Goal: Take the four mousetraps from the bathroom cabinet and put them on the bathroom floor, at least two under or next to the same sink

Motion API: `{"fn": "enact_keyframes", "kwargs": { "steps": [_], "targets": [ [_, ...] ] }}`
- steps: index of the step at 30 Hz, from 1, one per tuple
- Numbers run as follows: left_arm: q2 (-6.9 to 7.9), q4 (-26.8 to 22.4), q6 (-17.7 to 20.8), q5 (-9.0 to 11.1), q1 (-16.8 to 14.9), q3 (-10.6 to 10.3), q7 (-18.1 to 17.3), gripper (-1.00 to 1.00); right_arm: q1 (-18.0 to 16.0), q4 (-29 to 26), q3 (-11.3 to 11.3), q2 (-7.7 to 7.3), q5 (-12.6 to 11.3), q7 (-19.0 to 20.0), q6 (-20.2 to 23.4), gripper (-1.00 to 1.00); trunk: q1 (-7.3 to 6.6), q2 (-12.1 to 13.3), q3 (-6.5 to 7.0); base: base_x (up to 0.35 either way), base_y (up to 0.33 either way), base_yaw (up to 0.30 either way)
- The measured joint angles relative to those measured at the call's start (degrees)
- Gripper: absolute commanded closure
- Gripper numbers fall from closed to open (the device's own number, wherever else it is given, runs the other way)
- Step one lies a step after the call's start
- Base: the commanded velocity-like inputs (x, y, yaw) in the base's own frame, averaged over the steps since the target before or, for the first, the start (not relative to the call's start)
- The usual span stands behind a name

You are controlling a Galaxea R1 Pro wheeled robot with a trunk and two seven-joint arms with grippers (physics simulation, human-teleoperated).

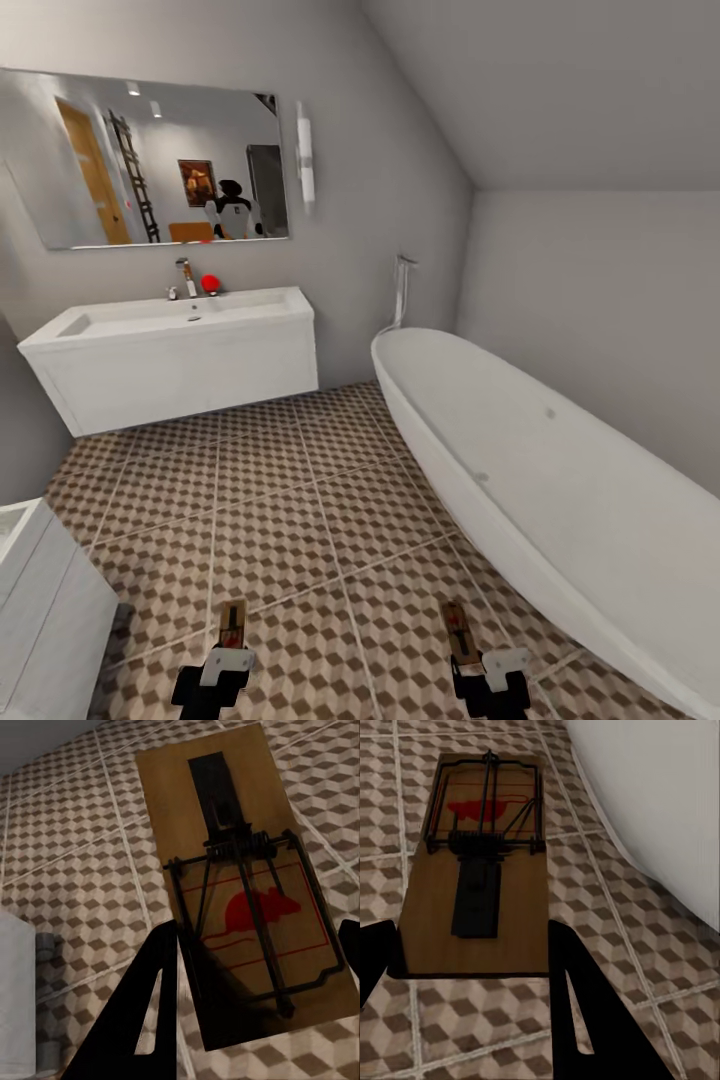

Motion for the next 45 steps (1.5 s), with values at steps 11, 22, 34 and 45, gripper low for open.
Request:
{"fn": "enact_keyframes", "kwargs": {
  "steps": [11,22,34,45],
  "targets": [
    [0.01,0.00,0.00,0.00,0.00,0.00,0.00,1.00,0.02,-0.01,0.02,0.01,0.00,0.00,0.00,1.00,0.00,0.00,0.00,0.301,0.000,0.248],
    [0.00,0.00,0.00,0.00,0.00,0.00,0.00,1.00,0.02,-0.01,0.01,0.01,0.00,0.01,0.00,1.00,0.00,0.00,0.00,0.301,0.000,0.247],
    [0.00,0.01,0.00,0.00,-0.01,0.00,-0.01,1.00,0.03,-0.03,0.03,-0.08,0.00,0.00,0.01,1.00,0.00,0.00,0.00,0.301,0.000,0.038],
    [-0.01,0.01,0.08,0.00,-0.01,0.00,-0.01,1.00,0.03,-0.03,0.06,-0.01,0.00,0.00,0.01,1.00,0.00,0.00,0.00,0.301,0.000,0.001]
  ]
}}
